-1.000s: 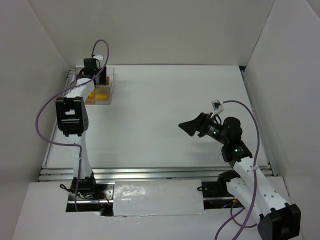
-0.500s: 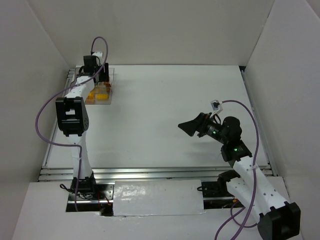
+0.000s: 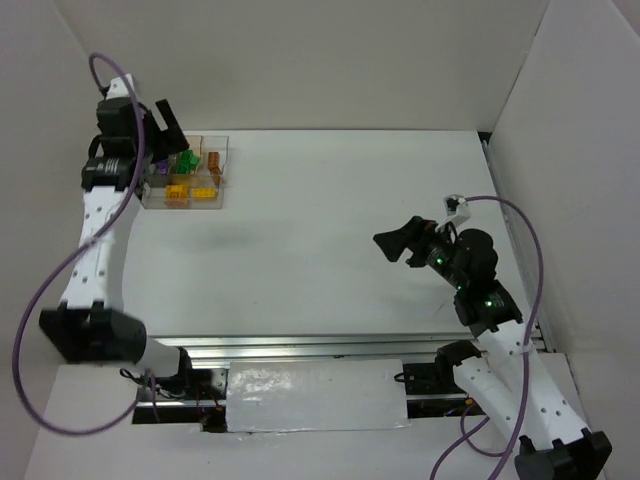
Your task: Sort the legos into containers by color
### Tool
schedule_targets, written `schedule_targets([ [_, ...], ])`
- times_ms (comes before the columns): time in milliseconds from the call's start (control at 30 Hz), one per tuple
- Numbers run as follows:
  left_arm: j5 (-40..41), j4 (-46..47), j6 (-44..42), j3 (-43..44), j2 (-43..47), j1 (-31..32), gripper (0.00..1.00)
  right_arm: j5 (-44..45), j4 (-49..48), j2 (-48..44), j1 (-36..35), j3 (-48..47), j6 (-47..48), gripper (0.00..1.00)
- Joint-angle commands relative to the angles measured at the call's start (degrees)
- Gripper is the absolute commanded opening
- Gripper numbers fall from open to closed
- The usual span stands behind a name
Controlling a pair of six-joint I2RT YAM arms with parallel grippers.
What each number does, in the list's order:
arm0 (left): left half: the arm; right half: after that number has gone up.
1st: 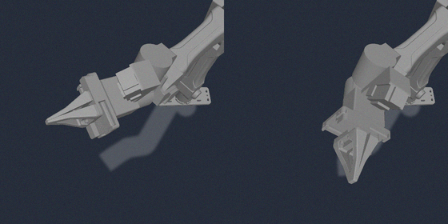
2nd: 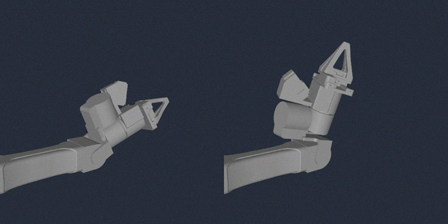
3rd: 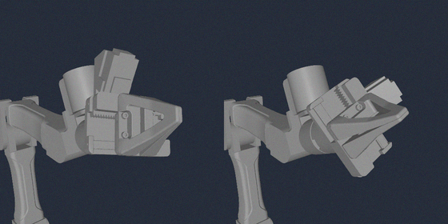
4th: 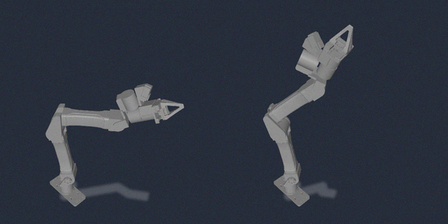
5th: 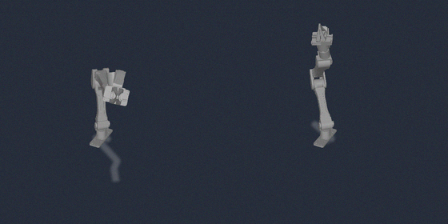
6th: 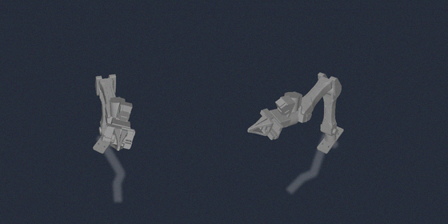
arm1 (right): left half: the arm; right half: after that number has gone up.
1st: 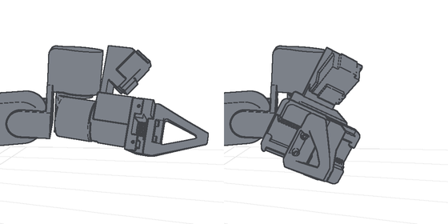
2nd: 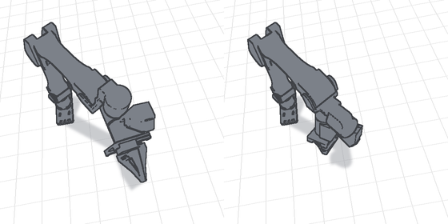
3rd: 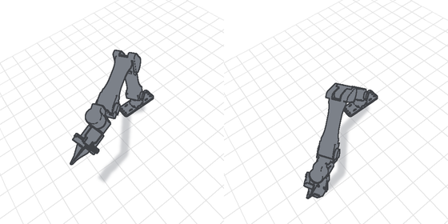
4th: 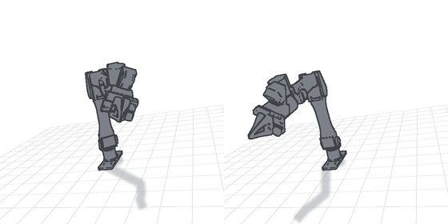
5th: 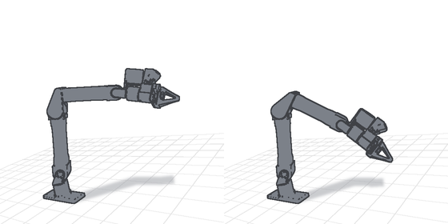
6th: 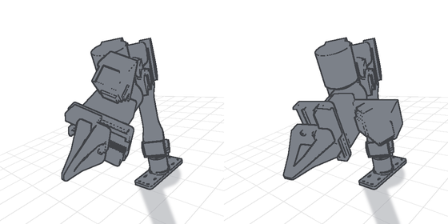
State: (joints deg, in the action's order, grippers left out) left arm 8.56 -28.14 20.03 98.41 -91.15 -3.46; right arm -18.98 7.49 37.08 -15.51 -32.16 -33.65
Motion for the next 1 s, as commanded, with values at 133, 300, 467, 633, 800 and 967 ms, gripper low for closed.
schedule_targets([
  [133, 6.89, -6.22, -0.17, -21.57, 27.75, 2.84, 1.00, 21.06, 24.84, -7.28, -0.49, -20.11, 8.15, 1.00],
  [300, 7.89, -7.62, 1.67, -33.96, 49.10, 6.10, 1.00, 29.26, 36.51, -9.13, -5.32, -29.70, 8.07, 1.00],
  [467, 4.71, -14.64, -0.17, -36.45, 58.71, 6.71, 1.00, 32.61, 44.27, -10.53, -8.04, -37.79, 9.82, 1.00],
  [633, 2.08, -22.64, 0.71, -36.01, 66.78, 7.77, 1.00, 37.52, 53.59, -11.94, -8.13, -45.96, 13.33, 1.00],
  [800, 1.30, -27.14, 1.42, -36.45, 68.65, 8.56, 0.99, 34.46, 53.86, -15.45, -8.22, -45.89, 13.70, 1.00],
  [967, 3.83, -26.70, 0.89, -34.96, 69.36, 8.65, 0.99, 33.84, 52.19, -16.25, -8.14, -43.86, 12.91, 1.00],
])
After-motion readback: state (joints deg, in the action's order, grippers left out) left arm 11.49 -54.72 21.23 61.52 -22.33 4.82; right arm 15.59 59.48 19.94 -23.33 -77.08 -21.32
